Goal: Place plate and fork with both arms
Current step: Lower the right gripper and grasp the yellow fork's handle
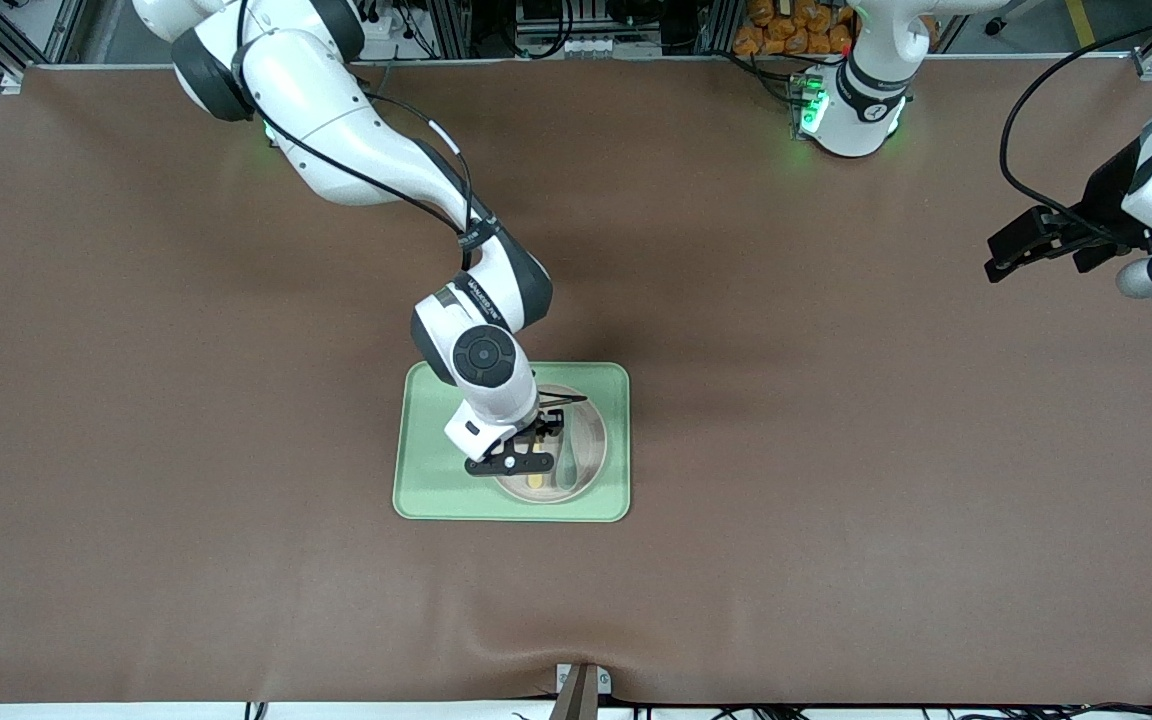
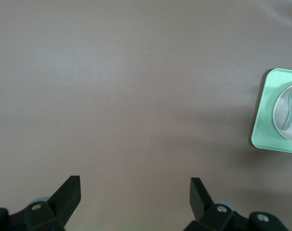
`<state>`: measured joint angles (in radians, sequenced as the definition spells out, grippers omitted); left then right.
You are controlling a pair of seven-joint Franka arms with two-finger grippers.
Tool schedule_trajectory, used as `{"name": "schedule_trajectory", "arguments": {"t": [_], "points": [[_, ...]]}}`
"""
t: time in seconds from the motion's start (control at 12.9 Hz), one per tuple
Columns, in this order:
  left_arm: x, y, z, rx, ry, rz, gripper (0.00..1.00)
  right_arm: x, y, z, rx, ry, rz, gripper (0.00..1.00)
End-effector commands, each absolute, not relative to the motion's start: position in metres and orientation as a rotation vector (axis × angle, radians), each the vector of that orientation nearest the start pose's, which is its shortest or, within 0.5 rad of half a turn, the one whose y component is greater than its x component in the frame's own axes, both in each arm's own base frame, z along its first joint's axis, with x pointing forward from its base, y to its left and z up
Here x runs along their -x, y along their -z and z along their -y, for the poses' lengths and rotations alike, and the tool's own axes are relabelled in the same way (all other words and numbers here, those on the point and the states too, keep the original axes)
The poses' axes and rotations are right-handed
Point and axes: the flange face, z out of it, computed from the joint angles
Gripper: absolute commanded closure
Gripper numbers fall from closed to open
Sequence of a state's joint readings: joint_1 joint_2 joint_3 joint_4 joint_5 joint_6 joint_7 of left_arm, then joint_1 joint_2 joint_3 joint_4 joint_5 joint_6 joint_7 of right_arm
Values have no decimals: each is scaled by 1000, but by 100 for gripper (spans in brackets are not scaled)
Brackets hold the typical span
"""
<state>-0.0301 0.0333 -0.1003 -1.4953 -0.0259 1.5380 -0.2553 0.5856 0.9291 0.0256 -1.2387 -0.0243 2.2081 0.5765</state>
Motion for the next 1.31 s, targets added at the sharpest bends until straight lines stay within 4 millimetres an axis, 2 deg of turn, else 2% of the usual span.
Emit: {"name": "schedule_trajectory", "arguments": {"t": [0.0, 0.15, 0.39, 0.62, 0.85, 1.08, 1.24], "points": [[-548, -643, 75, 3142, -6, 164, 0, -621, -200, -444, 3136, 81, 66, 49], [-550, -639, 77, 3143, -16, 161, 0, -620, -197, -446, 3137, 77, 71, 50], [-551, -640, 78, 3151, -11, 154, 0, -619, -194, -445, 3141, 73, 65, 62], [-551, -640, 81, 3150, -11, 144, 0, -619, -191, -445, 3149, 75, 72, 66], [-553, -635, 83, 3145, -21, 132, 0, -621, -194, -445, 3145, 80, 67, 100], [-560, -624, 90, 3149, -40, 113, 0, -628, -206, -438, 3142, 84, 47, 100], [-561, -620, 101, 3148, -46, 87, 0, -636, -217, -421, 3159, 26, 7, 100]]}}
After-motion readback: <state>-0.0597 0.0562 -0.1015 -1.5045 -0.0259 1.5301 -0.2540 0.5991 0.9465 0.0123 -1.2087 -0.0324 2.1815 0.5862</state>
